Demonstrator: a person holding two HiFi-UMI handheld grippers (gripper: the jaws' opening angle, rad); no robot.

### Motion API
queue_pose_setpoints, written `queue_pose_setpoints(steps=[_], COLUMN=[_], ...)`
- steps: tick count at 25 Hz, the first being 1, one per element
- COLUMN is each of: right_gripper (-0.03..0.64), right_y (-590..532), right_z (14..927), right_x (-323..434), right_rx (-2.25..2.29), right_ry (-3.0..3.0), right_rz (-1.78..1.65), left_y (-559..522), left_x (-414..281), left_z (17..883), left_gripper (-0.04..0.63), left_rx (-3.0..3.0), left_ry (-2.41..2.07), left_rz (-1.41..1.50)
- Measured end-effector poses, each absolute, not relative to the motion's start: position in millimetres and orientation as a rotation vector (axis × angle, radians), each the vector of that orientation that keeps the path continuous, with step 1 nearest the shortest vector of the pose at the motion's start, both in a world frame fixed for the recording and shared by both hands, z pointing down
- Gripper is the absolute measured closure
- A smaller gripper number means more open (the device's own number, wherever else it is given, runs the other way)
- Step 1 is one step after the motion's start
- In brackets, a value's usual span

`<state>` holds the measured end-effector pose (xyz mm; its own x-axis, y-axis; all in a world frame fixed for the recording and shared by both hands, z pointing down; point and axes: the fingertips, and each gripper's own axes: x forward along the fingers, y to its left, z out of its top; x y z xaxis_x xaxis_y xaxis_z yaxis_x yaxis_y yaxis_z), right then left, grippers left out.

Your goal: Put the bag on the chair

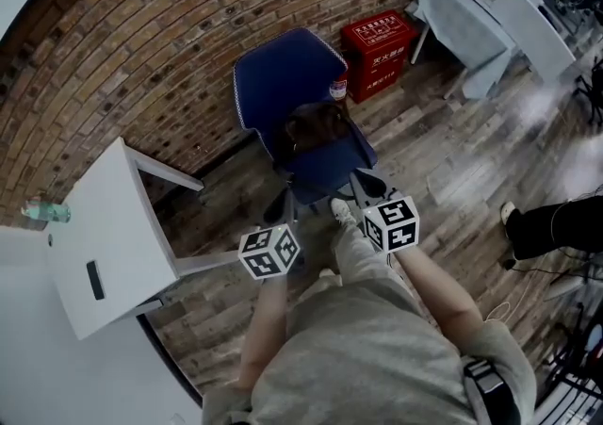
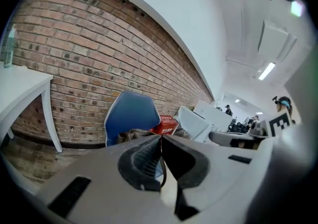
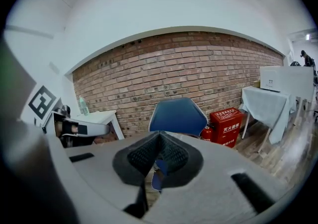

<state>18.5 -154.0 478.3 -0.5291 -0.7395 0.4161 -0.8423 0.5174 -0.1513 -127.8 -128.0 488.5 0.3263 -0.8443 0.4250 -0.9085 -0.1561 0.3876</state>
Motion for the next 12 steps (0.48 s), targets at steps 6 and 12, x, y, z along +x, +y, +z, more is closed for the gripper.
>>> queue_pose_setpoints(steps=[6, 12], right_gripper=[0.612, 0.614], right_y=[-125.2, -107.4], right_z=[460.4, 451.7], right_x=[15.8, 12.8], right_rx=[1.31, 1.306], right_ry=[-2.496, -2.504], right_rz=[0.469, 0.461], left_y=[-98.8, -80.7], left_x=[-133.1, -130.0], left_z=[476.7, 472.5], left_gripper=[0.591, 0.591], left_rx=[2.028, 2.048], left_ry=[-1.512, -1.472], left_rz=[0.14, 0.126])
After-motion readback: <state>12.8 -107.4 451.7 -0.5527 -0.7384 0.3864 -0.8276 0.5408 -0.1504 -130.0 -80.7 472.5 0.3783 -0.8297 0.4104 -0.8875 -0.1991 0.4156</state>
